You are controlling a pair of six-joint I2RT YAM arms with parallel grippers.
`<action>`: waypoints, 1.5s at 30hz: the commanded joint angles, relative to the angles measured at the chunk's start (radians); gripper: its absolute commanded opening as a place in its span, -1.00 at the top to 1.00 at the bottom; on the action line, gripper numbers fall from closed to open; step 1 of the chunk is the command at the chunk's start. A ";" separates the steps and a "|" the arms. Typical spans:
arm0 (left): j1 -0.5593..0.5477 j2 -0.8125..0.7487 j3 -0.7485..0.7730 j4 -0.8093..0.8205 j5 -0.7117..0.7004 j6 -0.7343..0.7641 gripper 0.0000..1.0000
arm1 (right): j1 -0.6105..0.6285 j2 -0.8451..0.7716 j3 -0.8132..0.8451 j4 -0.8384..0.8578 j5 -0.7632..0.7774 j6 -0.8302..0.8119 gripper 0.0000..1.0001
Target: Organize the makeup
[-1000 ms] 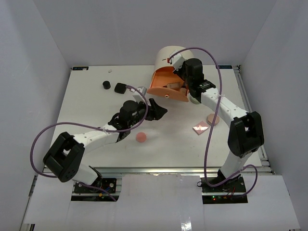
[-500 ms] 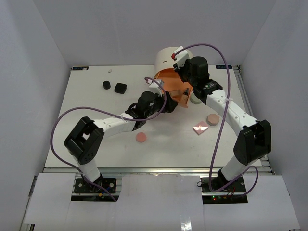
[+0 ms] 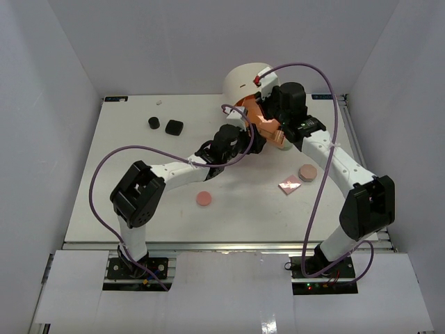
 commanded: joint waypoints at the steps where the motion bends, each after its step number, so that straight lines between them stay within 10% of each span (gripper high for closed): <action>1: 0.012 0.016 0.082 0.072 -0.063 0.003 -0.43 | -0.072 -0.086 -0.014 0.039 -0.068 0.064 0.31; 8: 0.011 0.039 0.104 0.080 -0.063 -0.001 -0.44 | -0.263 -0.138 -0.043 -0.078 -0.480 0.049 -0.30; 18: 0.013 0.053 0.135 0.080 -0.067 0.006 -0.46 | -0.304 -0.090 -0.056 -0.544 -0.723 -0.831 -0.72; 30: 0.015 0.071 0.164 0.074 -0.063 0.003 -0.47 | -0.263 0.030 -0.057 -0.500 -0.637 -0.926 -0.63; 38: 0.016 0.076 0.173 0.071 -0.058 0.000 -0.47 | -0.233 0.124 0.013 -0.494 -0.611 -0.906 -0.04; 45: 0.021 0.083 0.184 0.073 -0.046 -0.006 -0.47 | -0.231 0.130 0.037 -0.483 -0.637 -0.867 0.08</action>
